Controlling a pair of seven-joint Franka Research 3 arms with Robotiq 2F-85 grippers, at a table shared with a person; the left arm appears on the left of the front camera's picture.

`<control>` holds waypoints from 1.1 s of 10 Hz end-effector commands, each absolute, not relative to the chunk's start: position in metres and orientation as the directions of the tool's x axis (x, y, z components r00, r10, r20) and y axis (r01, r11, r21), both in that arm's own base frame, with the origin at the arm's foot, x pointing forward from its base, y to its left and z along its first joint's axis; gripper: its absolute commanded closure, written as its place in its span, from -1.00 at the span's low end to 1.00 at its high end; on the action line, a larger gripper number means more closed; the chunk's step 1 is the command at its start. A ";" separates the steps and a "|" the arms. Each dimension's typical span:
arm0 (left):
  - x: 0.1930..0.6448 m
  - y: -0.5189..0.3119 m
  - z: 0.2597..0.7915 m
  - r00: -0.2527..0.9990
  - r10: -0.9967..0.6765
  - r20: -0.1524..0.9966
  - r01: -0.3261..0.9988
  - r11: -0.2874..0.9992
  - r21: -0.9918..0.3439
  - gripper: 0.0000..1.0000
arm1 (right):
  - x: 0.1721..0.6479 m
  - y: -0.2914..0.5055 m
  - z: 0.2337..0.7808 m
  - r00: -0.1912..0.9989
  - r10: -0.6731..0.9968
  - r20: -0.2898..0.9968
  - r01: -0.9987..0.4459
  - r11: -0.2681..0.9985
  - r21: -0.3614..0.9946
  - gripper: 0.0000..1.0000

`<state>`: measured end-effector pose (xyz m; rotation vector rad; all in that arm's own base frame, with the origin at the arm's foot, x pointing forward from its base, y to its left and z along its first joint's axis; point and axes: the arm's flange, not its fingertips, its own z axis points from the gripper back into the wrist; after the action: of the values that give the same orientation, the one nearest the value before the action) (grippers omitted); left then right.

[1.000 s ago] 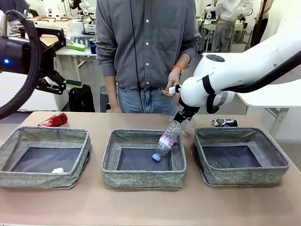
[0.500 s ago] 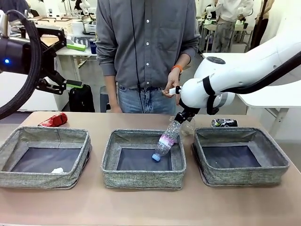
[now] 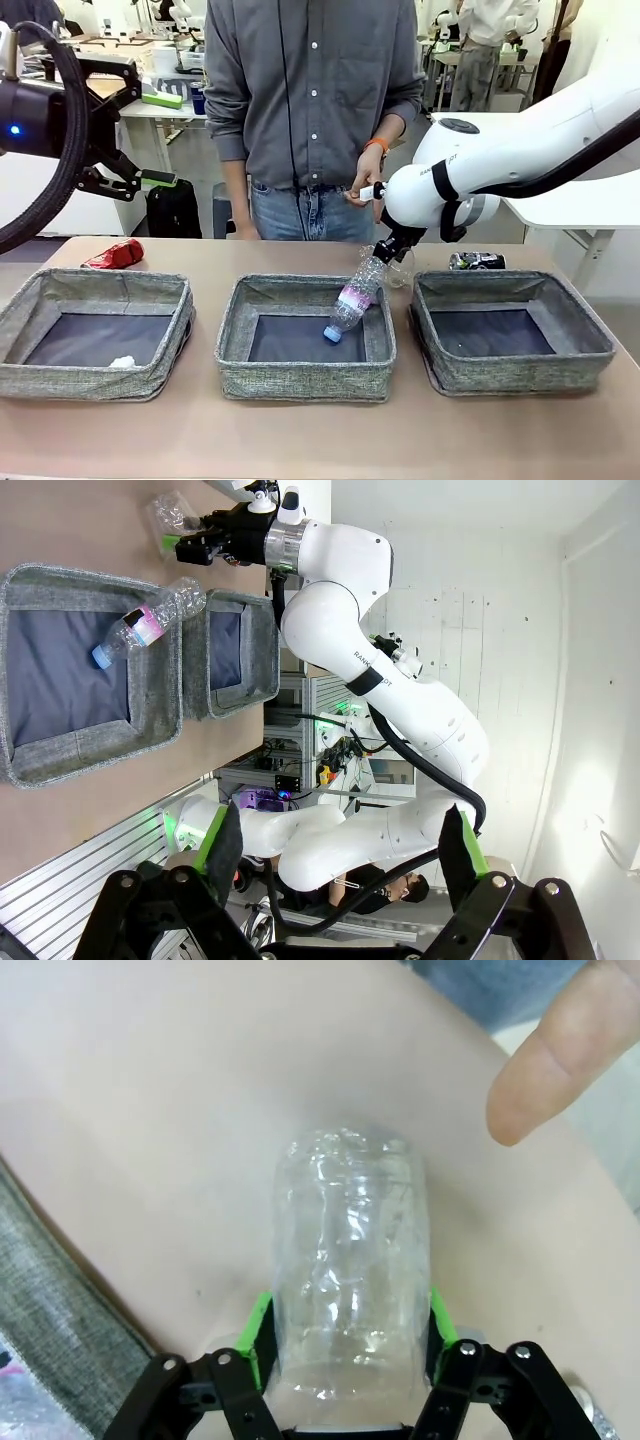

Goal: Sort the waste into the appropriate baskets.
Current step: Pick up the waste item pointed out by the person.

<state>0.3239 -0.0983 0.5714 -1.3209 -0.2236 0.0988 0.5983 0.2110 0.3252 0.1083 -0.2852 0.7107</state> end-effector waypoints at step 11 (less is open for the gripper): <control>0.322 -0.099 0.573 0.975 0.199 0.097 0.047 0.241 -0.969 -1.00 | 0.576 0.187 0.449 0.847 0.518 0.117 -0.493 0.849 -0.191 0.00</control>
<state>0.3236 -0.0984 0.5719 -1.3208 -0.2245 0.0982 0.5805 0.1721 0.4184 -0.0856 -0.1758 0.6091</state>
